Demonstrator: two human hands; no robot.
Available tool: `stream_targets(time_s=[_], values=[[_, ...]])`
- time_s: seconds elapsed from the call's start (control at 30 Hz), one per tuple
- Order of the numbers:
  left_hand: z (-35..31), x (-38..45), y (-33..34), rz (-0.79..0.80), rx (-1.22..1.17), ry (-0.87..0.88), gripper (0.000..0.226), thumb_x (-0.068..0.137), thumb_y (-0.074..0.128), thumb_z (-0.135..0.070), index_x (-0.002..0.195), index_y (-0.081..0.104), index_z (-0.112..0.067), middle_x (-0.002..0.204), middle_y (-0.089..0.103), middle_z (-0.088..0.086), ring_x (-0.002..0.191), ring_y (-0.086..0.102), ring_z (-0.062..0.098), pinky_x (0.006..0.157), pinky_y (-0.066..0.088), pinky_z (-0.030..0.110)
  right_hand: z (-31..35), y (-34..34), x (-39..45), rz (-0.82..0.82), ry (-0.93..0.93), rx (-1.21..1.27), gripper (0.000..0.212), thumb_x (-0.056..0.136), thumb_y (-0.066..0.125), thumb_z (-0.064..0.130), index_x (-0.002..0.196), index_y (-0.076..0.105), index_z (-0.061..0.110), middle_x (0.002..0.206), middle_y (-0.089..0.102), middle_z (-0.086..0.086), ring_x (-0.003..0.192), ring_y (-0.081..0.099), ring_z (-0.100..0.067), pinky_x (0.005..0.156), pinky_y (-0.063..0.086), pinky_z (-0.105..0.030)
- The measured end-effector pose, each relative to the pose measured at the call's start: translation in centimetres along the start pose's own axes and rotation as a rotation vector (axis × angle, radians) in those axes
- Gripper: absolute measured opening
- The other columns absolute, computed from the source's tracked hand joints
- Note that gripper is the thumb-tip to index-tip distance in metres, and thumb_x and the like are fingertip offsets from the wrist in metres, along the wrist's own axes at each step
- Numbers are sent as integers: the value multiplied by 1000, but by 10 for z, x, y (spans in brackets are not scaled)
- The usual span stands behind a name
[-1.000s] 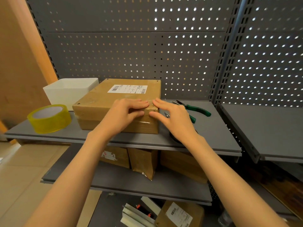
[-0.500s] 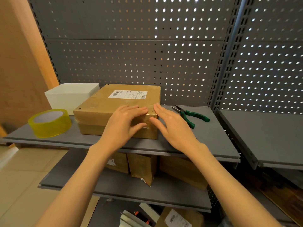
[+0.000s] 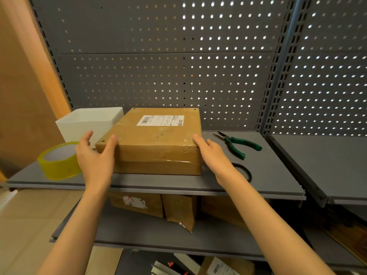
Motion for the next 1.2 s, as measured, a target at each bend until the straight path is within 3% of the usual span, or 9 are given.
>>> stream_targets(time_s=[0.2, 0.33, 0.47, 0.57, 0.7, 0.9, 0.97, 1.07, 1.2], values=[[38, 9, 28, 222, -199, -314, 70, 82, 63, -46, 139, 38, -14, 141, 43, 5, 124, 41, 21, 92, 32, 31, -10, 8, -1, -54, 136, 88, 71, 89, 41, 61, 142, 33, 14, 128, 48, -2, 113, 47, -21, 85, 34, -31], [45, 9, 34, 259, -291, -411, 68, 83, 63, -43, 140, 35, -18, 141, 41, 3, 119, 40, 18, 89, 32, 31, -7, 12, -10, -79, 171, 203, 59, 88, 47, 58, 133, 44, 20, 113, 53, 1, 102, 49, -17, 86, 35, -31], [40, 10, 36, 310, -377, -393, 61, 88, 60, -35, 139, 34, -14, 138, 44, 4, 107, 40, 13, 87, 31, 28, -6, 11, -20, -132, 169, 331, 46, 85, 58, 50, 121, 50, 22, 105, 58, 1, 103, 53, -20, 99, 42, -37], [31, 15, 30, 316, -494, -340, 50, 89, 60, -25, 133, 41, -12, 133, 50, 5, 106, 47, 12, 89, 37, 27, 4, 9, -27, -153, 137, 395, 29, 84, 62, 40, 108, 56, 24, 106, 59, -1, 104, 54, -22, 95, 46, -41], [25, 28, 20, 285, -636, -295, 42, 87, 59, -18, 126, 46, -12, 119, 55, 2, 112, 51, 17, 101, 41, 37, 24, 14, -34, -98, 80, 456, 43, 81, 62, 44, 119, 55, 24, 112, 63, -6, 105, 57, -23, 88, 49, -40], [12, 37, 7, 276, -797, -177, 31, 81, 61, -13, 109, 48, -13, 98, 58, -4, 101, 53, 14, 89, 42, 26, 34, 28, -45, 18, -21, 476, 60, 72, 63, 47, 127, 51, 27, 108, 70, 1, 100, 64, -15, 80, 50, -33], [11, 38, 6, 305, -788, -141, 38, 75, 62, -20, 110, 49, -14, 102, 58, -2, 103, 53, 15, 88, 42, 24, 36, 29, -47, 30, -35, 494, 61, 72, 63, 45, 128, 51, 25, 107, 70, 2, 97, 65, -14, 75, 50, -30], [7, 39, 5, 337, -724, -92, 44, 86, 58, -23, 127, 47, -12, 119, 54, 2, 115, 48, 19, 91, 38, 25, 42, 31, -48, 13, -88, 519, 63, 71, 63, 44, 129, 51, 24, 111, 69, 0, 97, 66, -14, 72, 50, -29], [4, 46, 2, 320, -688, -122, 64, 95, 39, -44, 150, 10, -26, 152, 23, -6, 139, 23, 10, 105, 18, 22, 49, 31, -47, -48, -170, 594, 64, 72, 63, 40, 131, 49, 23, 117, 67, -2, 104, 64, -18, 76, 51, -32]])
Point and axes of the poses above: each hand's wrist, its own x-axis towards the middle knuckle, its own y-axis out of the palm, z = x × y, the point moved 10 cm from there along x, towards the middle knuckle
